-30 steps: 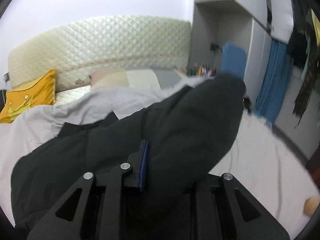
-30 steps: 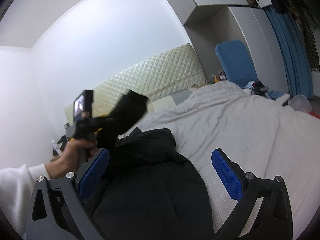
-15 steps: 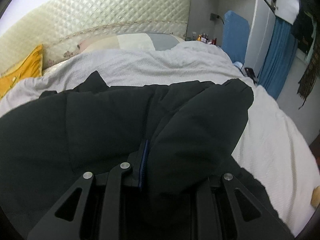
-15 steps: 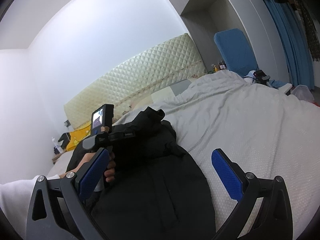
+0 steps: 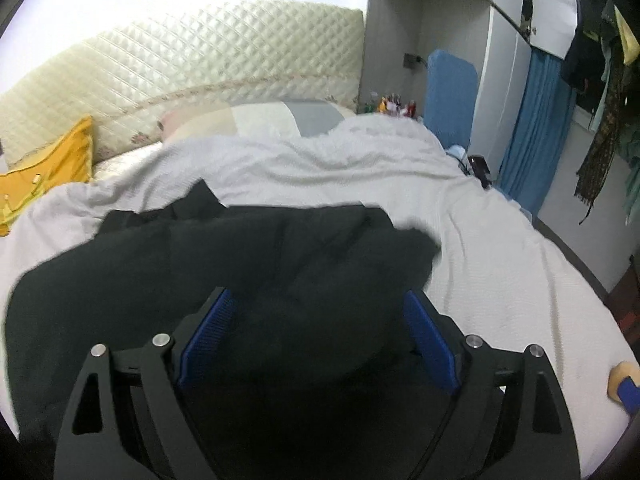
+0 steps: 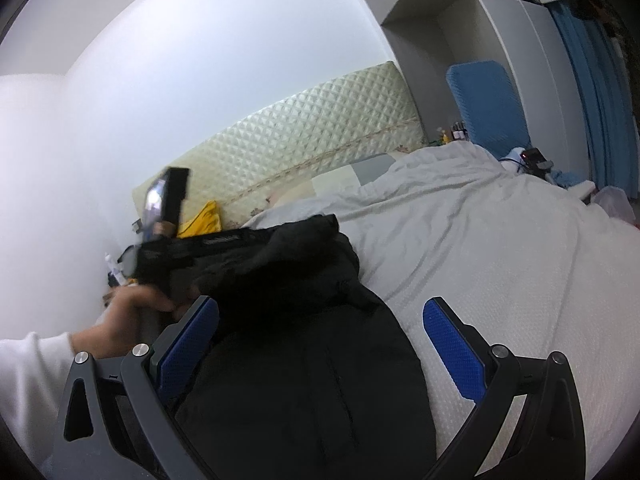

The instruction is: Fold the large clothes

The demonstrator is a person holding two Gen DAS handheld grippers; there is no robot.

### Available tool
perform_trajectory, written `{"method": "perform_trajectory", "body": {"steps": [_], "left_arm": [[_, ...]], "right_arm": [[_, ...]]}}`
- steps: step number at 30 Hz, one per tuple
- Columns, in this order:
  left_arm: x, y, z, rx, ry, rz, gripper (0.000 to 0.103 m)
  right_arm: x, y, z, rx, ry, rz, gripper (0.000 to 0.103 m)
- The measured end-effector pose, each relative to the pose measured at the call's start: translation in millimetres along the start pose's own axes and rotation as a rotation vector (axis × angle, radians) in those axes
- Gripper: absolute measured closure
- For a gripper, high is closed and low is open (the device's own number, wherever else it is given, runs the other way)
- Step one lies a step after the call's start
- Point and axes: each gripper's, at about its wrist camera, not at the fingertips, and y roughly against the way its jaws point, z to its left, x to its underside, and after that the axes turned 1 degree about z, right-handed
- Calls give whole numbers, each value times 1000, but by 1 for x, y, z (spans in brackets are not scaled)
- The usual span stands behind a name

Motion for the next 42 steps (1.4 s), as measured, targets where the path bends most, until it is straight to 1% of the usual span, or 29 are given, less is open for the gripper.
{"method": "perform_trajectory", "body": {"steps": [3,7,8,11,12,15,18,21,23,24,27,30,35,40,42], "left_arm": [[-3,35,17,-19,25,-53,16],[-6,74,47,-83,33,-98,16],[-6,86,60,-102,40,-113,16],[-7,104,88,-157,63,-140,16],[-6,109,100,-182,81,-143,16],[-1,111,135,-223,154,-136,16],[9,100,164,-250,211,-119,16],[21,77,187,-267,248,-88,16],[28,56,199,-293,246,-58,16],[30,47,203,-305,241,-41,16],[38,19,216,-336,227,8,16],[46,1,227,-338,246,38,15],[43,-19,231,-359,218,64,15],[49,-31,241,-336,246,54,15],[51,-37,240,-344,233,56,14]], "right_arm": [[-12,-7,11,-18,37,-4,0],[-33,-17,29,-71,94,-15,0],[-39,-22,35,-79,111,-13,0],[-55,-44,51,-106,162,2,0],[-60,-55,58,-116,181,9,0],[-69,-91,75,-139,234,43,0],[-70,-138,83,-144,240,105,1],[-67,-186,90,-139,240,161,6],[-62,-213,95,-132,251,190,7],[-59,-232,97,-116,259,211,7],[-49,-270,98,-83,265,247,7],[-36,-300,94,-56,293,284,7],[-25,-324,92,-58,307,289,3],[-13,-338,83,-71,292,259,1],[-6,-341,83,-62,306,245,1]]}}
